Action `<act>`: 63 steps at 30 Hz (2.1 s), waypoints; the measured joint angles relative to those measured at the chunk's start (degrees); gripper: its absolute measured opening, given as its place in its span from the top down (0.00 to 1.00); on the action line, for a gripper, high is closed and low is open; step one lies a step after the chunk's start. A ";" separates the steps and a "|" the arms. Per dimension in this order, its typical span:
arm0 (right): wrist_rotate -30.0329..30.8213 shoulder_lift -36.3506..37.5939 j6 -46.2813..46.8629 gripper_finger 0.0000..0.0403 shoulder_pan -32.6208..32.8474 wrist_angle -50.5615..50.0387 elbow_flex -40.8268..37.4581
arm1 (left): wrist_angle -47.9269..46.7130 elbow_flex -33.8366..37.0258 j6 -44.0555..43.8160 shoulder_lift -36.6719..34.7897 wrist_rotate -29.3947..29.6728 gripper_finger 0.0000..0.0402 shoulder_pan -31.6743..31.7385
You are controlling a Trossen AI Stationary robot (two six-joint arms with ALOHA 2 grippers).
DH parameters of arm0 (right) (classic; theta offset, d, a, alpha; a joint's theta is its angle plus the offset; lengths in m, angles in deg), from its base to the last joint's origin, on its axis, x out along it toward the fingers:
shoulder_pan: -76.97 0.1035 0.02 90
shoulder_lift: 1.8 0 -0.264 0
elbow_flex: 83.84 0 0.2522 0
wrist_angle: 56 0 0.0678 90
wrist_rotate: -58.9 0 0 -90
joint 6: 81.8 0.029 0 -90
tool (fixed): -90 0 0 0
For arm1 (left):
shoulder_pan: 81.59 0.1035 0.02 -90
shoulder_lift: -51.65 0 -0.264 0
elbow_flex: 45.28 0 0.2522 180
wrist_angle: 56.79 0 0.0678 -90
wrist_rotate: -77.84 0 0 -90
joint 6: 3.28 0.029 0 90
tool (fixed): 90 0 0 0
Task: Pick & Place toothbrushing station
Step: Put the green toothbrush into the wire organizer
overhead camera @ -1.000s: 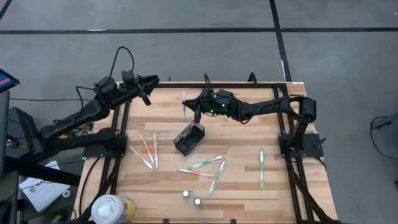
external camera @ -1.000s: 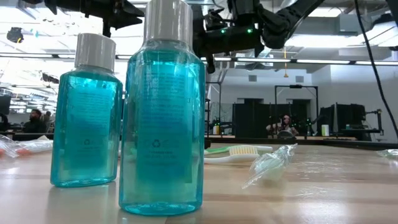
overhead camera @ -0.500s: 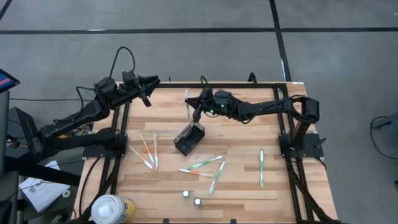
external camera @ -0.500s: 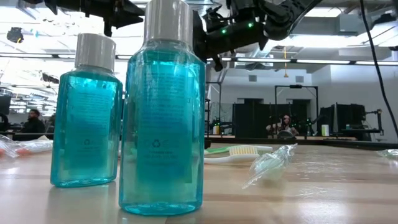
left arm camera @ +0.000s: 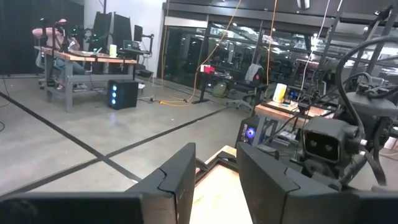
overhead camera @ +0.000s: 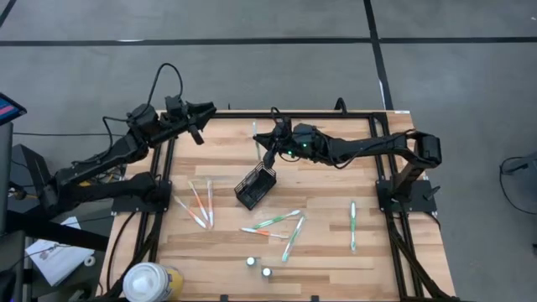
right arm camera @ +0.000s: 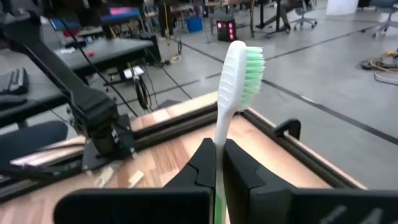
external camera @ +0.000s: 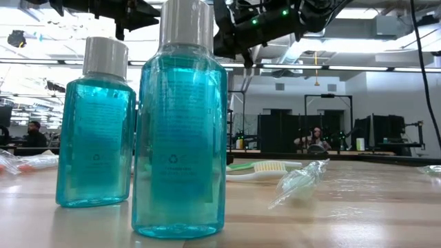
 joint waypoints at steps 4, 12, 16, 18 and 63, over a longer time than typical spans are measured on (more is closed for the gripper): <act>0.49 -0.37 0.03 1.00 0.86 -0.65 -0.07 | -0.04 0.00 0.65 0.00 -0.01 0.72 0.00; 1.65 -0.79 1.43 1.00 2.18 -0.08 -2.14 | -0.07 0.00 1.50 0.00 -0.03 0.72 0.00; 3.69 -0.79 2.13 1.00 2.85 1.17 -4.12 | -0.09 0.00 1.48 0.00 -0.04 0.72 -0.01; 3.87 -0.79 2.11 1.00 2.90 4.10 -4.85 | -0.08 0.00 1.49 0.00 -0.05 0.72 -0.01; 3.09 -11.63 0.09 0.89 3.60 32.31 -13.05 | 0.88 3.87 4.32 0.00 -2.12 0.72 -0.39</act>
